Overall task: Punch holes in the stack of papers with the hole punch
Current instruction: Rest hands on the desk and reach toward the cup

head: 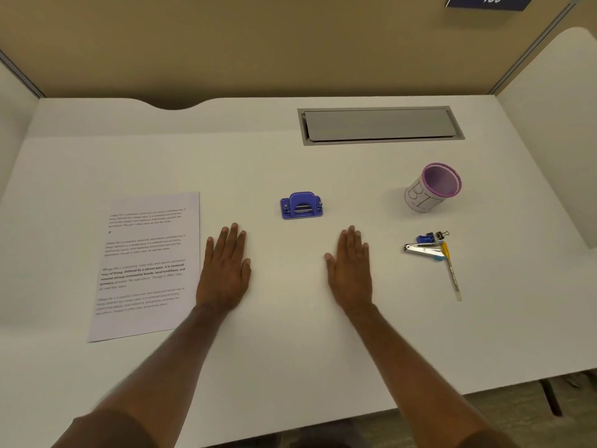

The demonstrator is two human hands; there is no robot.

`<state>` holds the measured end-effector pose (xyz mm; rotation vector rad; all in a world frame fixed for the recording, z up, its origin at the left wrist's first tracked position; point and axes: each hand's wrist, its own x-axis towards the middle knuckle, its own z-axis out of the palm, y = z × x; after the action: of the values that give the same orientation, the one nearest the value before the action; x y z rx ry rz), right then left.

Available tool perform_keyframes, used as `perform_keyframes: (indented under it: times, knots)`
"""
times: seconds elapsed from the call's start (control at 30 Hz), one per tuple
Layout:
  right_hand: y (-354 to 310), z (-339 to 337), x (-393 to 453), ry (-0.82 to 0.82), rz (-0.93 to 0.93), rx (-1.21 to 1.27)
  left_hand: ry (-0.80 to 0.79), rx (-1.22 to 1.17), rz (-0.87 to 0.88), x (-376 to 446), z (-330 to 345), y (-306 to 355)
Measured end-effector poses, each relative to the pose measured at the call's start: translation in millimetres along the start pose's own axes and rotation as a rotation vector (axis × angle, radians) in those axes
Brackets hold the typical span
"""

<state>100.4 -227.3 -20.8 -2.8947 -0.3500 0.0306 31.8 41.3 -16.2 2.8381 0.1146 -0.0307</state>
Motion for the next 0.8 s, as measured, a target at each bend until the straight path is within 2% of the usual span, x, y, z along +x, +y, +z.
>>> perform_keyframes:
  times: [0.1,0.23,0.3,0.33,0.37,0.43,0.5,0.57,0.63,0.7,0.8]
  knots:
    - [-33.3,10.1,-16.1,-0.004,-0.208,0.049,-0.011,0.011,-0.002,-0.8,-0.5,0.4]
    - [-62.6,10.2,-44.9,-0.116,-0.494,0.047,-0.012,0.027,-0.004,-0.6,-0.6,-0.3]
    - [-57.3,-2.5,-49.9,-0.192,-0.600,0.170,-0.015,0.033,-0.007,-1.6,-0.5,-0.4]
    - [-53.0,-10.9,-51.5,-0.254,-0.595,0.302,-0.016,0.028,-0.009,-1.9,-1.3,-0.2]
    - [-48.4,-19.3,-54.2,-0.310,-0.523,0.482,-0.017,0.022,-0.008,-1.8,-1.7,-0.1]
    - [-40.1,-31.4,-61.0,-0.393,-0.238,0.909,-0.022,0.016,-0.010,-1.4,-2.5,0.8]
    - [-37.6,-38.9,-67.1,-0.582,0.009,1.179,-0.025,0.012,-0.015,-0.8,-2.5,0.9]
    - [-41.8,-38.8,-75.1,-0.869,0.061,1.222,-0.038,0.012,-0.017,-1.8,-2.8,0.5]
    - [-50.1,-32.1,-81.1,-1.022,0.059,1.189,-0.041,0.019,-0.019,-2.1,-2.0,-0.5]
    - [-59.7,-26.2,-75.6,-0.971,0.123,1.228,-0.039,0.019,-0.018,-1.3,-2.5,0.2]
    - [-68.8,-21.0,-44.1,-0.671,0.253,1.339,-0.036,0.016,-0.021,-1.8,-3.8,0.7]
